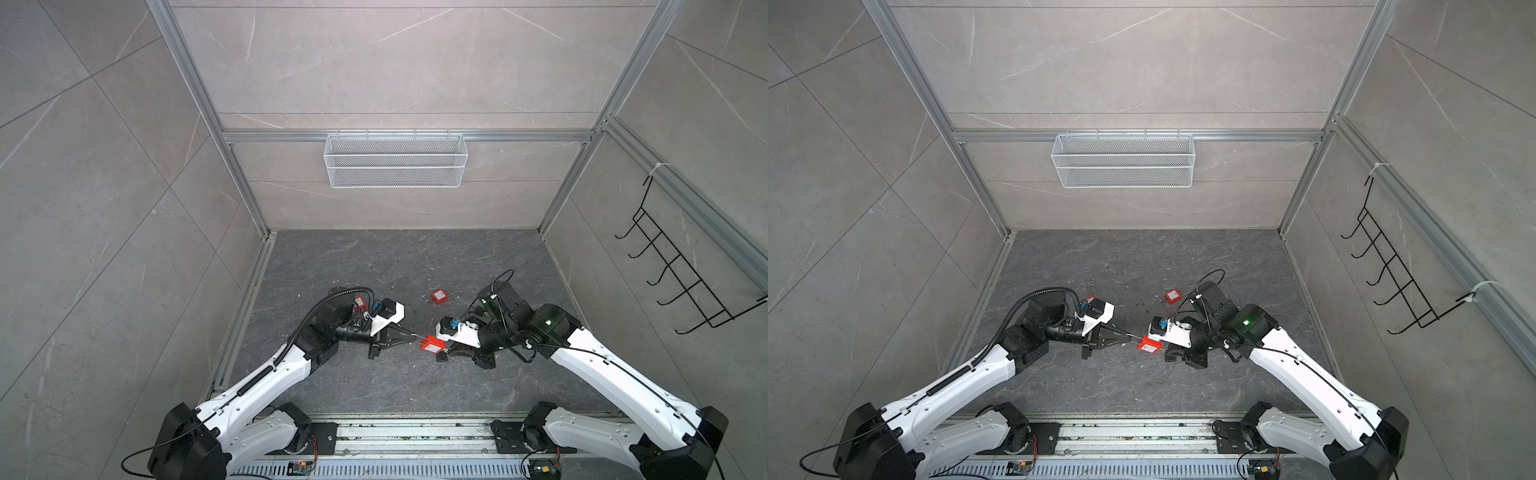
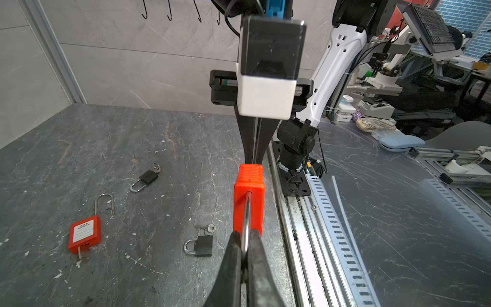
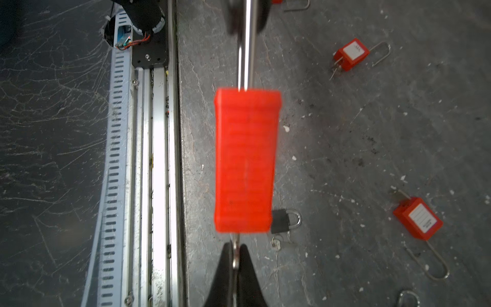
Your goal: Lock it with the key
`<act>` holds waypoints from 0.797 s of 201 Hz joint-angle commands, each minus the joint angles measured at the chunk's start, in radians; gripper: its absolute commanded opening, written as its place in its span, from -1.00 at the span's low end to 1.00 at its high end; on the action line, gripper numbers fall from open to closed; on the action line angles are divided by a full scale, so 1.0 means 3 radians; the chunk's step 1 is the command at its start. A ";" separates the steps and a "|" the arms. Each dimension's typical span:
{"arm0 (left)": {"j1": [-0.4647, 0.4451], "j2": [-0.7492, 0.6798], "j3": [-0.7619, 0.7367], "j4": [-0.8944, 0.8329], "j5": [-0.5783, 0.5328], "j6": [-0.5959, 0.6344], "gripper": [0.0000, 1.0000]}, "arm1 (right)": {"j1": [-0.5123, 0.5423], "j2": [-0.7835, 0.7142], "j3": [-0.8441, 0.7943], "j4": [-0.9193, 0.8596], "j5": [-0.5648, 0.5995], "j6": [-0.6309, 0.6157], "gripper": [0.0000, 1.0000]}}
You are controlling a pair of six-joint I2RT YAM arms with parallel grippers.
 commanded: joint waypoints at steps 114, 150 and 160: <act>0.0098 0.0634 0.1296 -0.2391 -0.0377 0.1209 -1.00 | -0.0317 -0.0131 -0.0289 0.0015 0.0637 0.0641 -1.00; 0.0097 0.1009 0.1581 -0.2966 -0.0538 0.1452 -1.00 | -0.0330 -0.0176 -0.0292 0.0195 0.1015 0.1298 -1.00; 0.0092 0.1095 0.1621 -0.3059 -0.0628 0.1456 -1.00 | -0.0330 -0.0181 -0.0254 0.0213 0.1082 0.1451 -1.00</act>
